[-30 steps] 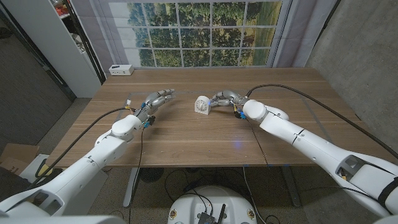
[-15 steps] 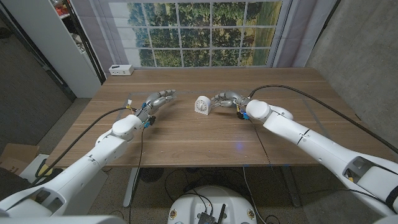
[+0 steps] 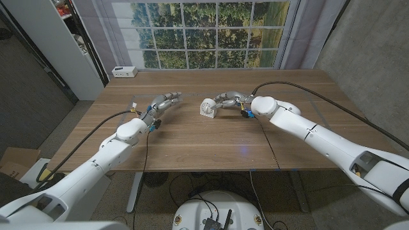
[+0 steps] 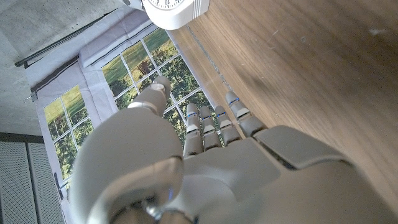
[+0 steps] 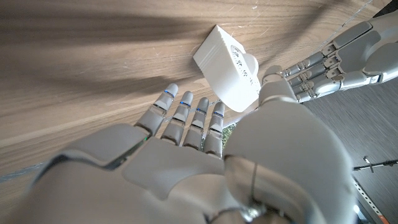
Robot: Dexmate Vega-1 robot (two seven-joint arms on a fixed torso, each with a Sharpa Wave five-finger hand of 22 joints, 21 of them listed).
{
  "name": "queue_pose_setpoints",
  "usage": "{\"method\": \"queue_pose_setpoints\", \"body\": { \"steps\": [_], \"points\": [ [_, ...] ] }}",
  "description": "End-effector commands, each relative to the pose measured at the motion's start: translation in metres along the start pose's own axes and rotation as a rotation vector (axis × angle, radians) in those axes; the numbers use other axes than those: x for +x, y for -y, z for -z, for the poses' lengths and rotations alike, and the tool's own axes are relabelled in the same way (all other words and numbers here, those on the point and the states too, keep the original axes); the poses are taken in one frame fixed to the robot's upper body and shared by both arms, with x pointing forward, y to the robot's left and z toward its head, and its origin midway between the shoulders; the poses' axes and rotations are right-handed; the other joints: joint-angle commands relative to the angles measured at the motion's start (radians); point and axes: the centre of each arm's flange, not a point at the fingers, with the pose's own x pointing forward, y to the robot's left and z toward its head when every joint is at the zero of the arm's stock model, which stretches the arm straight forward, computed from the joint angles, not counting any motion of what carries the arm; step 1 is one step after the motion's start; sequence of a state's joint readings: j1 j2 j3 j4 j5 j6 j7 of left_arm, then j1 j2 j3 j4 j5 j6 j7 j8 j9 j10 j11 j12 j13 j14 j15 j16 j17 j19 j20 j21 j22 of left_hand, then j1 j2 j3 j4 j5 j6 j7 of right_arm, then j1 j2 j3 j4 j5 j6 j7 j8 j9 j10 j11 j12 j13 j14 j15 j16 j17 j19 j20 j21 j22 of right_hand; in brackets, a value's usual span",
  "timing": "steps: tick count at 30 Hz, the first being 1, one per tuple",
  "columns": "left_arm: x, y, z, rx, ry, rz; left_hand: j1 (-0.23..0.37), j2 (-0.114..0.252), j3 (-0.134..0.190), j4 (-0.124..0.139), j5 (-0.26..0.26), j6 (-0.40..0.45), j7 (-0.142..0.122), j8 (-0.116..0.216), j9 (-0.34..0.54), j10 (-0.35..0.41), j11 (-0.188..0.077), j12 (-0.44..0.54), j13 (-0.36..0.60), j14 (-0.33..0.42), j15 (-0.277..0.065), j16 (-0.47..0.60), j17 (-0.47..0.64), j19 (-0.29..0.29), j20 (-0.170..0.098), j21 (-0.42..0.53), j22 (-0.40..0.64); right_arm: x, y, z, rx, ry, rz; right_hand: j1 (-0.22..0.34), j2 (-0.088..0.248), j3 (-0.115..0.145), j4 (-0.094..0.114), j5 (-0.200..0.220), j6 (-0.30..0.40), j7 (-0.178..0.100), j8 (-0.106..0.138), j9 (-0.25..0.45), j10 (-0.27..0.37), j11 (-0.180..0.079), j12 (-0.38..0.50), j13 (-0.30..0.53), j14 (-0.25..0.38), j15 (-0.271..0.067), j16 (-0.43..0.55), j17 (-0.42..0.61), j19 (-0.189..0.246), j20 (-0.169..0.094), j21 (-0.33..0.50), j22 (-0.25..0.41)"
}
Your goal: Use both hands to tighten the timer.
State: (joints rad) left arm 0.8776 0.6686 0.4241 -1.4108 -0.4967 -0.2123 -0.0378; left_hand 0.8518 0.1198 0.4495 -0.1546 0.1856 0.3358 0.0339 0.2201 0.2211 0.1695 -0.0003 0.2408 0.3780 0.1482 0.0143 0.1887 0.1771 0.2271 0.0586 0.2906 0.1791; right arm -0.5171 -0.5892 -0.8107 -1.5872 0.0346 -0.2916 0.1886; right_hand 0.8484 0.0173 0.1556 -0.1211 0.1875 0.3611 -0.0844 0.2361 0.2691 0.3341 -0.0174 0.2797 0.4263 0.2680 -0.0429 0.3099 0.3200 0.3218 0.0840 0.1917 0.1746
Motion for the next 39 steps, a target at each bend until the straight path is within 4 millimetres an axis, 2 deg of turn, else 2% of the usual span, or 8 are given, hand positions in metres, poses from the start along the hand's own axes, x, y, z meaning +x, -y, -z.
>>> {"method": "queue_pose_setpoints", "body": {
  "steps": [1, 4, 8, 9, 15, 20, 33, 39],
  "points": [
    [-0.005, 0.003, 0.000, 0.003, -0.012, -0.009, 0.007, 0.005, -0.004, -0.002, 0.001, 0.011, -0.003, 0.002, 0.003, 0.005, -0.002, 0.003, 0.006, 0.008, -0.006, 0.002, 0.001, 0.006, 0.004, 0.000, 0.004, 0.015, -0.006, -0.014, -0.027, 0.018, 0.006, -0.012, 0.002, -0.004, 0.004, 0.007, 0.011, 0.019, 0.001, -0.004, 0.015, 0.012, 0.004, 0.000, 0.020, -0.077, 0.009, 0.000, 0.011, 0.008, 0.007, 0.003],
    [-0.006, 0.003, 0.000, 0.002, -0.004, -0.004, 0.007, 0.005, -0.005, -0.002, 0.001, 0.011, -0.003, 0.001, 0.003, 0.005, -0.004, 0.003, 0.006, 0.008, -0.005, 0.002, 0.001, 0.006, 0.004, -0.001, 0.004, 0.016, -0.011, -0.015, -0.027, 0.017, 0.040, 0.005, 0.020, 0.006, -0.004, 0.012, 0.053, 0.014, 0.011, -0.013, 0.062, 0.012, 0.015, -0.005, 0.070, -0.091, 0.032, 0.000, 0.036, 0.000, 0.016, 0.003],
    [-0.008, 0.003, 0.001, 0.000, -0.013, -0.011, 0.008, 0.005, -0.007, -0.002, 0.001, 0.011, -0.003, 0.001, 0.003, 0.005, -0.002, 0.003, 0.006, 0.009, -0.005, 0.002, 0.001, 0.006, 0.004, -0.002, 0.005, 0.015, -0.018, -0.015, -0.017, 0.008, 0.075, 0.035, 0.039, 0.020, -0.018, 0.014, 0.115, -0.006, 0.030, -0.019, 0.123, -0.028, 0.036, -0.001, 0.118, -0.113, 0.054, 0.001, 0.068, -0.015, 0.024, 0.003],
    [-0.009, 0.003, 0.002, -0.001, -0.019, -0.011, 0.008, 0.006, -0.007, -0.002, 0.001, 0.012, -0.003, 0.001, 0.003, 0.005, -0.003, 0.004, 0.006, 0.009, -0.005, 0.002, 0.001, 0.005, 0.004, -0.002, 0.005, 0.013, -0.022, -0.013, -0.011, 0.007, 0.089, 0.039, 0.042, 0.021, -0.019, 0.014, 0.124, -0.009, 0.033, -0.019, 0.134, -0.024, 0.040, 0.000, 0.126, -0.117, 0.057, 0.001, 0.071, -0.017, 0.025, 0.003],
    [-0.008, 0.003, 0.004, -0.005, -0.010, 0.007, 0.008, 0.007, -0.010, -0.001, 0.002, 0.011, -0.003, 0.001, 0.003, 0.006, -0.003, 0.004, 0.007, 0.009, -0.004, 0.002, 0.001, 0.006, 0.004, -0.003, 0.005, 0.010, -0.028, -0.010, 0.000, 0.002, 0.103, 0.089, 0.069, 0.035, -0.031, 0.009, 0.244, -0.051, 0.091, 0.012, 0.274, -0.077, 0.118, 0.032, 0.222, -0.158, 0.105, 0.019, 0.130, -0.054, 0.035, 0.005],
    [-0.003, 0.003, 0.004, -0.005, -0.007, 0.017, 0.009, 0.007, -0.011, -0.001, 0.002, 0.012, -0.002, 0.001, 0.004, 0.006, -0.003, 0.004, 0.007, 0.009, -0.004, 0.002, 0.001, 0.006, 0.004, -0.005, 0.005, 0.008, -0.026, -0.009, 0.024, -0.002, 0.101, 0.110, 0.071, 0.031, -0.033, 0.006, 0.316, -0.072, 0.132, 0.037, 0.344, -0.099, 0.165, 0.054, 0.266, -0.173, 0.130, 0.036, 0.146, -0.064, 0.035, 0.006],
    [0.009, 0.001, 0.000, 0.064, 0.005, 0.058, 0.010, 0.008, -0.017, -0.001, 0.003, 0.024, -0.005, 0.004, 0.004, 0.004, 0.000, 0.005, 0.008, 0.008, -0.004, 0.002, 0.001, 0.006, 0.006, -0.008, 0.005, -0.005, -0.013, -0.011, 0.061, -0.020, 0.156, 0.122, 0.079, 0.022, -0.025, 0.003, 0.456, -0.073, 0.214, 0.095, 0.538, -0.108, 0.286, 0.094, 0.384, -0.182, 0.167, 0.061, 0.194, -0.083, 0.045, 0.009],
    [0.016, -0.001, 0.000, 0.088, 0.005, 0.078, 0.012, 0.009, -0.018, -0.002, 0.003, 0.031, -0.007, 0.006, 0.005, 0.005, -0.001, 0.005, 0.008, 0.008, -0.003, 0.001, 0.000, 0.005, 0.006, -0.010, 0.005, -0.019, -0.013, -0.002, 0.077, -0.040, 0.211, 0.126, 0.075, 0.022, -0.028, 0.002, 0.454, -0.069, 0.217, 0.105, 0.528, -0.110, 0.291, 0.100, 0.394, -0.183, 0.165, 0.061, 0.197, -0.081, 0.044, 0.009]
  ]
}}
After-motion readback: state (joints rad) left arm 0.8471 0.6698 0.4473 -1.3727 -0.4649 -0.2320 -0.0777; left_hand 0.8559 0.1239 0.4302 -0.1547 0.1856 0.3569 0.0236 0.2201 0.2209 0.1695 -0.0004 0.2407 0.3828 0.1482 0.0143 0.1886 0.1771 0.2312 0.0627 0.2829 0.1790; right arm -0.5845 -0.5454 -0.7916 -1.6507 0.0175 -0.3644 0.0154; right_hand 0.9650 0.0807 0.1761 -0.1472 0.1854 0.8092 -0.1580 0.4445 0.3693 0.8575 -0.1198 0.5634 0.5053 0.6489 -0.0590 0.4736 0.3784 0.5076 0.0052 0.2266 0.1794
